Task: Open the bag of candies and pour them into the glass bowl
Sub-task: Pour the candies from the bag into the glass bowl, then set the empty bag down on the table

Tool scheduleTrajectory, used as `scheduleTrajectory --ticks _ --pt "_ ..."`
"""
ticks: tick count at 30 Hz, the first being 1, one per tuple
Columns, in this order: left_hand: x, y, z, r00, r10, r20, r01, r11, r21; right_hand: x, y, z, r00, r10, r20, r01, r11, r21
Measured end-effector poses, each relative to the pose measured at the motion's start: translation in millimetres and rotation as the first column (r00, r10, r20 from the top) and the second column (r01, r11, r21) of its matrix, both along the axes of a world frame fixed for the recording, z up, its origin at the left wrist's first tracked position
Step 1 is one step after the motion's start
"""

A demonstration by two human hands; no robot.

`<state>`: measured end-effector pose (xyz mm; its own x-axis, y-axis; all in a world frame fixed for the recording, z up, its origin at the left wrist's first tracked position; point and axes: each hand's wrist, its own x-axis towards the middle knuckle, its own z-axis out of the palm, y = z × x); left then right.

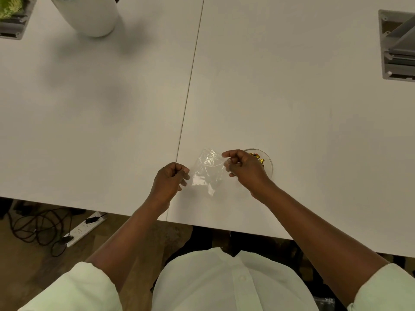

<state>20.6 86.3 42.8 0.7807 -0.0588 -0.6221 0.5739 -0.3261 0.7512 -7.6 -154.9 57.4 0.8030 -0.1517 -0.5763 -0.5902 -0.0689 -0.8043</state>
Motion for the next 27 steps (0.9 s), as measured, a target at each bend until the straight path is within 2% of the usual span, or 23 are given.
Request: scheduleTrajectory --ticks 6,12,18,23,27 --pt "9 28 -6 0.997 0.065 -0.035 -0.064 0.998 0.012 40 40 -9 1.000 0.027 -0.016 -0.027 0.999 0.031" --pt "14 65 -16 0.982 0.188 -0.035 -0.183 0.977 0.108 75 88 -22 0.989 0.143 -0.038 -0.145 0.986 -0.081" --pt "12 99 -33 0.970 0.242 0.019 -0.238 0.935 0.263 102 132 -31 0.926 0.377 -0.013 -0.365 0.884 -0.292" --pt "8 119 -46 0.974 0.222 0.046 -0.222 0.890 0.398 115 156 -40 0.879 0.475 -0.049 -0.456 0.806 -0.377" --pt "10 126 -51 0.983 0.170 0.073 -0.185 0.871 0.454 121 165 -49 0.864 0.499 -0.063 -0.479 0.779 -0.405"
